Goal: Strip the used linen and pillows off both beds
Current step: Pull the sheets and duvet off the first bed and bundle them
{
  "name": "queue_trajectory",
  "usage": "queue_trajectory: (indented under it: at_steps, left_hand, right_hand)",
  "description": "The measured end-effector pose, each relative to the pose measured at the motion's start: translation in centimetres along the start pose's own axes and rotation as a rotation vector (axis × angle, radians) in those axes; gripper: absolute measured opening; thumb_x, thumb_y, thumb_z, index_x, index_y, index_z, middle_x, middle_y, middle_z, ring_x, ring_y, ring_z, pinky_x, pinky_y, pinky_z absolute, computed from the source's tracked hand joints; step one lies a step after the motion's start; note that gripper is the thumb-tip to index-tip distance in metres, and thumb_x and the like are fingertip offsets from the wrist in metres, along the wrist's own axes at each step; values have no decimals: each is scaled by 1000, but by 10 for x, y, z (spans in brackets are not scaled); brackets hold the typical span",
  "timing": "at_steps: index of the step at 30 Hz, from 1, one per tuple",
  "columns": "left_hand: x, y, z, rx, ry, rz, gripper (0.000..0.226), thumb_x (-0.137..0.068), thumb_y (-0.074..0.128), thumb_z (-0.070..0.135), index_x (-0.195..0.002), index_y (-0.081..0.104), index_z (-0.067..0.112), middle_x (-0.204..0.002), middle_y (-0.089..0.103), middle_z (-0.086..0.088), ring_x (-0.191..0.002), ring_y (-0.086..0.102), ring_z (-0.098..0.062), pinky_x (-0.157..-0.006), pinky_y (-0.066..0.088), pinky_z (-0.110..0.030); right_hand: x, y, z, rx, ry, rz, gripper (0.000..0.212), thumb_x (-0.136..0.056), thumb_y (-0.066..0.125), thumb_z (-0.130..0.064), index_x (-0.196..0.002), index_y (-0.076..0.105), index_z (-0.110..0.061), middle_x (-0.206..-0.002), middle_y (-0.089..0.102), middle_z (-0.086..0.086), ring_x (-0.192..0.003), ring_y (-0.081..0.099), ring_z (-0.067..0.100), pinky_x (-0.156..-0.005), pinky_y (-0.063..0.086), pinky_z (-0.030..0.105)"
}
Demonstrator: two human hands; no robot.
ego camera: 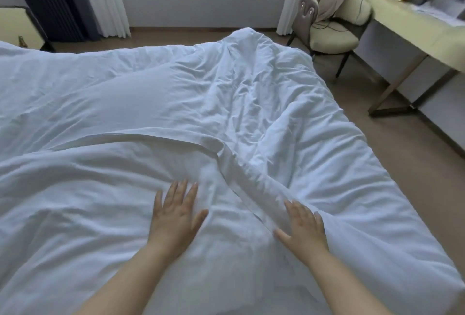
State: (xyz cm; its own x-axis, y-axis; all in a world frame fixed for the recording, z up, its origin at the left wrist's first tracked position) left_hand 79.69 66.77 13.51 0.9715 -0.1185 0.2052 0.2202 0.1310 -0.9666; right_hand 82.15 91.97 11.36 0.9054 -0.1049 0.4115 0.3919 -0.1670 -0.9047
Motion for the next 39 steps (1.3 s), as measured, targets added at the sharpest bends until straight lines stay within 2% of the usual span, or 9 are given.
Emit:
queue_trajectory:
  at_steps: [7,9,12,16,21,25,32,35,39]
  left_hand:
    - [0,37,94,25,112,-44,95,-89,-8,61,-114,64,5,-111,68,-10,-106,64,-26,-112,-5,-28]
    - [-10,45,128,95,36,-8,108,-73,-15,76,-143,28,6,-136,49,-9,-133,40,-23,-111,-7,-31]
    - [-25,75,181,487,-230,-64,80,-92,35,53,-147,-7,13,-152,23,-9,-141,18,-25,-114,2,-31]
    - [1,96,244,976,-548,256,86,-85,63,22,-148,4,18,-148,25,7,-137,29,-25,-101,26,-24]
    - [43,137,325,1235,-891,383,87,-83,63,3,-148,5,16,-153,18,0,-138,26,-16,-97,23,-15]
    - [63,161,338,1551,-1333,514,54,-79,67,3,-128,45,-2,-118,58,-15,-98,57,-28,-79,47,-27]
    - [22,129,375,1645,-1082,274,19,-84,64,8,-97,58,-4,-86,62,-16,-78,60,-27,-78,50,-38]
    - [-16,100,404,1714,-1025,295,17,-88,60,10,-75,51,2,-70,53,-7,-62,51,-19,-64,43,-30]
    - [-62,90,424,1780,-993,326,19,-89,58,13,-76,47,6,-71,53,-6,-64,50,-17,-75,42,-29]
  right_hand:
    - [11,21,95,85,49,-72,75,-92,40,-50,-148,-4,-26,-156,0,-7,-144,4,12,-116,-2,40]
    - [5,30,129,106,41,-79,75,-91,41,-51,-148,0,-25,-156,2,-6,-144,4,11,-116,-3,40]
    - [-12,35,167,86,-93,94,68,-82,41,-55,-137,39,-16,-143,42,4,-133,38,5,-112,9,39]
    - [-31,38,209,-38,-323,53,65,-49,51,-62,-100,45,-23,-83,73,-12,-76,69,0,-87,29,36]
    - [-23,40,240,-25,-568,93,85,-31,72,-63,-102,43,-26,-87,70,-19,-81,66,2,-83,32,35]
    - [-17,52,265,13,-688,29,95,-24,74,-65,-106,45,-26,-96,71,-14,-97,45,6,-81,33,30]
    - [6,53,300,-12,-687,-109,88,-20,75,-47,-99,46,-22,-86,70,-13,-85,60,7,-60,50,15]
    - [-7,19,319,-403,-535,-80,48,-81,54,-24,-128,44,-24,-122,58,-8,-114,54,11,-88,38,16]
    - [-33,-37,345,-794,-360,-2,55,-85,61,-28,-131,31,-27,-124,35,-17,-122,39,7,-100,33,20]
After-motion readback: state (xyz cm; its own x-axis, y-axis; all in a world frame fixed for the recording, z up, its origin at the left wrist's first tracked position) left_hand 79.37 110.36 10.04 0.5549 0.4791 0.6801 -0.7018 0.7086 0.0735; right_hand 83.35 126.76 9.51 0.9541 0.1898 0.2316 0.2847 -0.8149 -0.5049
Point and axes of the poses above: each hand's wrist, its own x-axis away from the middle knuckle, its own y-axis out of the palm, z = x × y, the point moved 8 cm from there along -x, towards the middle knuckle
